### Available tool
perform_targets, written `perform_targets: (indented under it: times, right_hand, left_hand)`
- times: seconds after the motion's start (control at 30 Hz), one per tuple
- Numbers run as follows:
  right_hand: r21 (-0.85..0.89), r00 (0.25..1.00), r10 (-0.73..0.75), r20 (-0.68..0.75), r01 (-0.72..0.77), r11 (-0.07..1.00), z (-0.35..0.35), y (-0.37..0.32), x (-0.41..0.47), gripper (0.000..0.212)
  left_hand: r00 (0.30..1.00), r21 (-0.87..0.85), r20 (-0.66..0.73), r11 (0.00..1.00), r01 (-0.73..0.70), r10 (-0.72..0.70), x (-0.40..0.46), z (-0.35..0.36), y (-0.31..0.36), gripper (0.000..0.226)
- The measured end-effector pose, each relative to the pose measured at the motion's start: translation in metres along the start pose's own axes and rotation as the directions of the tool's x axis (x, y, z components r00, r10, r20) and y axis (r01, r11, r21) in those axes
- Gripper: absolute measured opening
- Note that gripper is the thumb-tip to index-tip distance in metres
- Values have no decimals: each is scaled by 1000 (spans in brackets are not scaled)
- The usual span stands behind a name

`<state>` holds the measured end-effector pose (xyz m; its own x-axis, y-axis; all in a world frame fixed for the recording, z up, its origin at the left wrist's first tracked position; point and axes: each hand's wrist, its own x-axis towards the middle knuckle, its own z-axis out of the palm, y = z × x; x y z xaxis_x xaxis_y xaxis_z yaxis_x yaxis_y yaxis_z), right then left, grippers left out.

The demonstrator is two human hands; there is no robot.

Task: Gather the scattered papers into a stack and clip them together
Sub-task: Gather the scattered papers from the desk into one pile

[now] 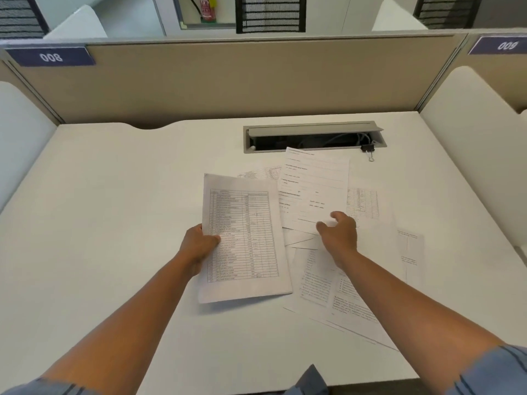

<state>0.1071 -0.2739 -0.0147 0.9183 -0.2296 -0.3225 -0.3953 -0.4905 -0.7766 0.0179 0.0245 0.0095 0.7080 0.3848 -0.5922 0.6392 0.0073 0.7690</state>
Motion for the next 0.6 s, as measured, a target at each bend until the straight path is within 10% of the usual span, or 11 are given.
perform_targets:
  times: [0.6]
  right_hand:
    - [-408, 969, 201, -144, -244, 880, 3, -14, 59, 81]
  left_hand:
    - [999, 60, -31, 998, 26, -25, 25, -1, -15, 28]
